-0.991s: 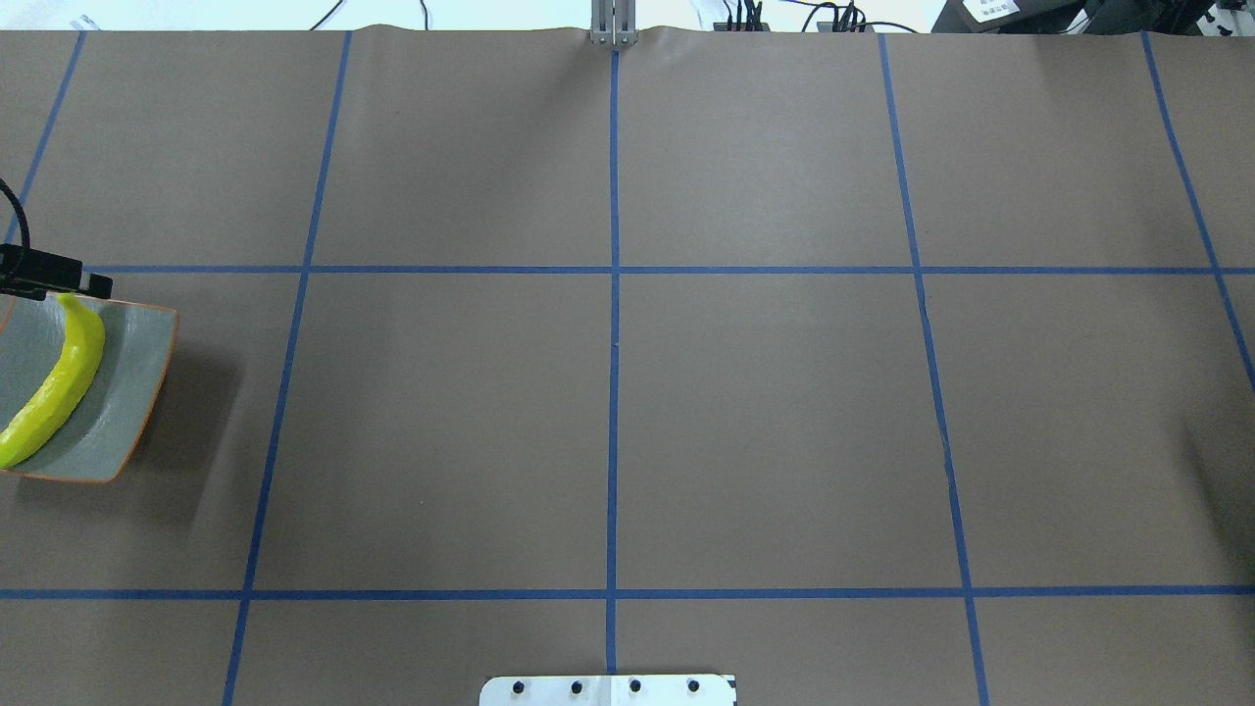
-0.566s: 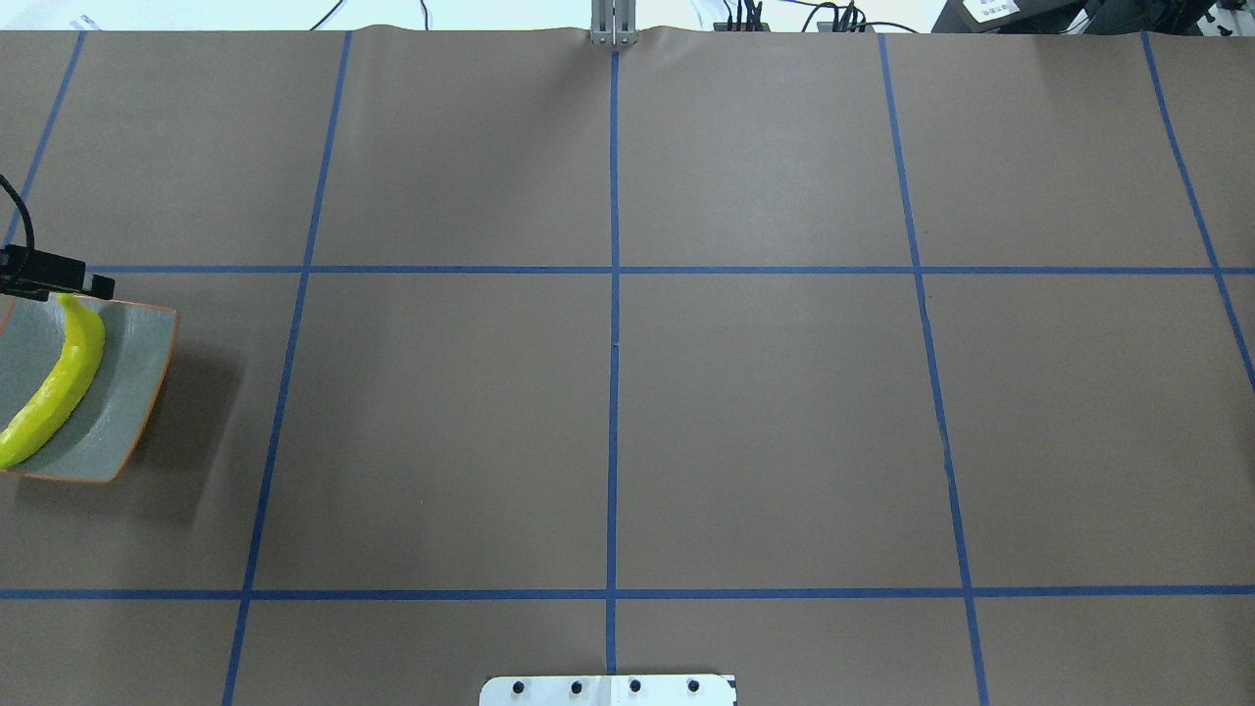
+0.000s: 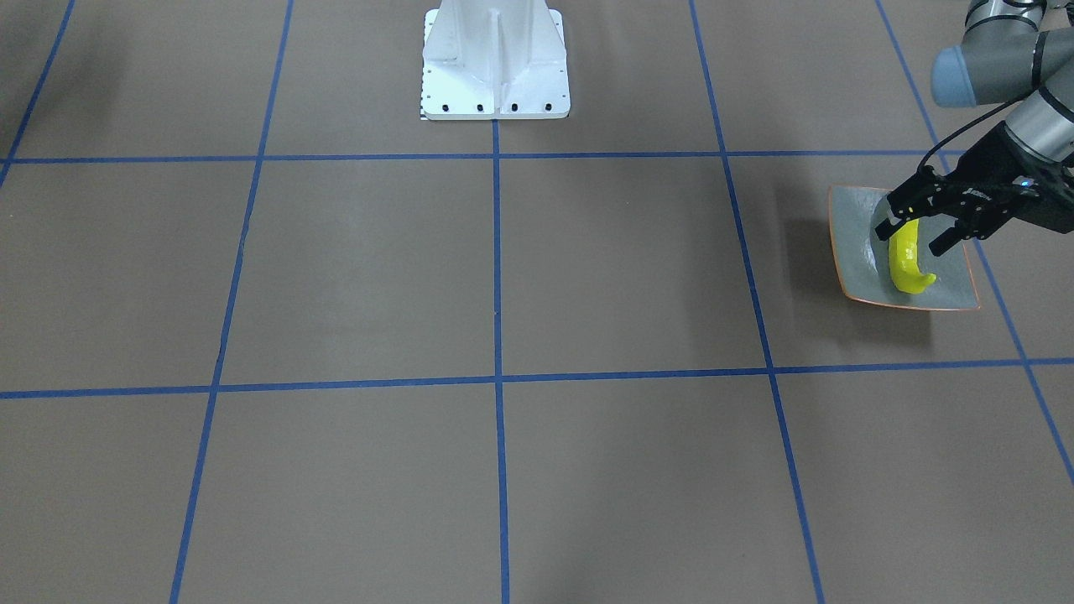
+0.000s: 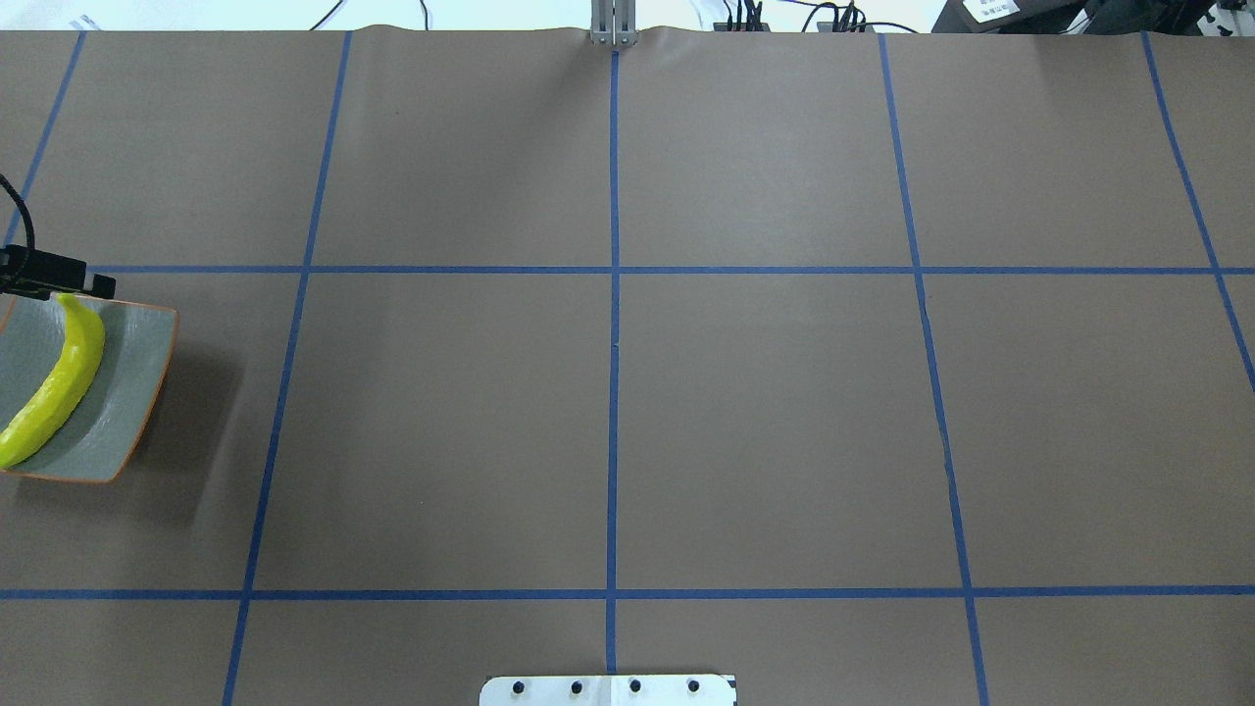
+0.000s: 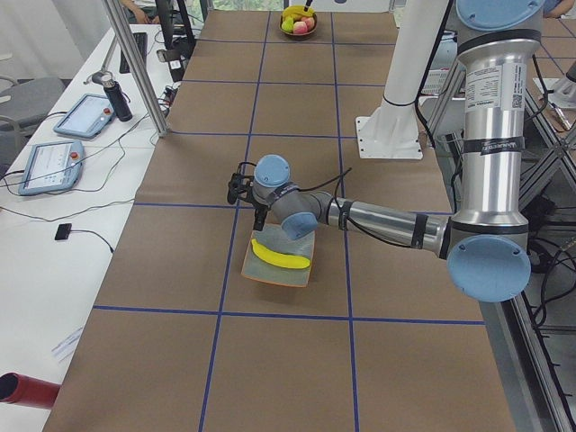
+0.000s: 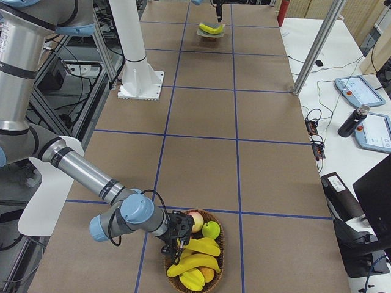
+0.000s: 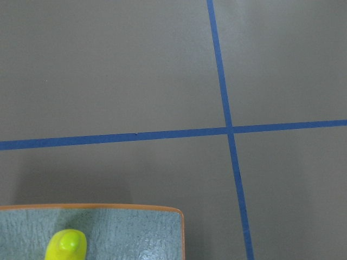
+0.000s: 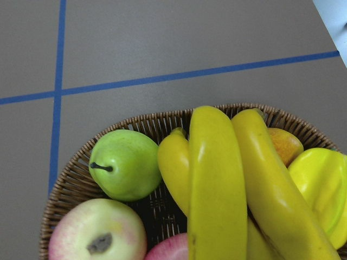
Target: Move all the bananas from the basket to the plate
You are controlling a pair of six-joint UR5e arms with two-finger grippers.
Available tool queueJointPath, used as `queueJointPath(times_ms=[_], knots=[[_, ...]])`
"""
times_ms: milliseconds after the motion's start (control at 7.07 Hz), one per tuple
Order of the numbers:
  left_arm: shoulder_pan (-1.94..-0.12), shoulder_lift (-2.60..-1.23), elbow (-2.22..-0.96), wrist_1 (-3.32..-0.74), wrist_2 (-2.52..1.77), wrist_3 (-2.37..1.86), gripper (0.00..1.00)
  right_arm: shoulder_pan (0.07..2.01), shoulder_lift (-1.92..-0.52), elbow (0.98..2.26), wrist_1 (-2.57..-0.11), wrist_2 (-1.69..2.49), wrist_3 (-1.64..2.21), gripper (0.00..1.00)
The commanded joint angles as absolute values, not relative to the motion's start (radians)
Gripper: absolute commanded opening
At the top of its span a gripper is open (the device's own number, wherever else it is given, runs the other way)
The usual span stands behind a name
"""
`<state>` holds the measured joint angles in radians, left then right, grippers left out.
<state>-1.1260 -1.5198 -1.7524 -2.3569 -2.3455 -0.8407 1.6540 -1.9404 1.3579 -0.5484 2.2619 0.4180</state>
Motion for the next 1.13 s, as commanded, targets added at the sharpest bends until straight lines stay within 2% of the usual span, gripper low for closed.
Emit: queueJointPath(times_ms=[0, 566, 849, 991], knots=[[-1.126, -1.517, -1.755, -2.359, -2.345, -0.841, 0.99, 1.654, -1.933, 1.338, -0.549, 2.255, 0.417, 0.86], [-1.126, -1.508, -1.756, -2.376, -2.344, -0.841, 0.99, 1.654, -1.914, 1.332, -0.554, 2.263, 0.434, 0.83], [-1.126, -1.508, -1.759, -2.376, -2.345, -0.841, 0.99, 1.654, -1.914, 1.33, -0.555, 2.264, 0.436, 0.76], [-1.126, -1.508, -1.763, -2.376, -2.347, -0.842, 0.99, 1.654, -1.913, 1.33, -0.557, 2.264, 0.436, 0.76]])
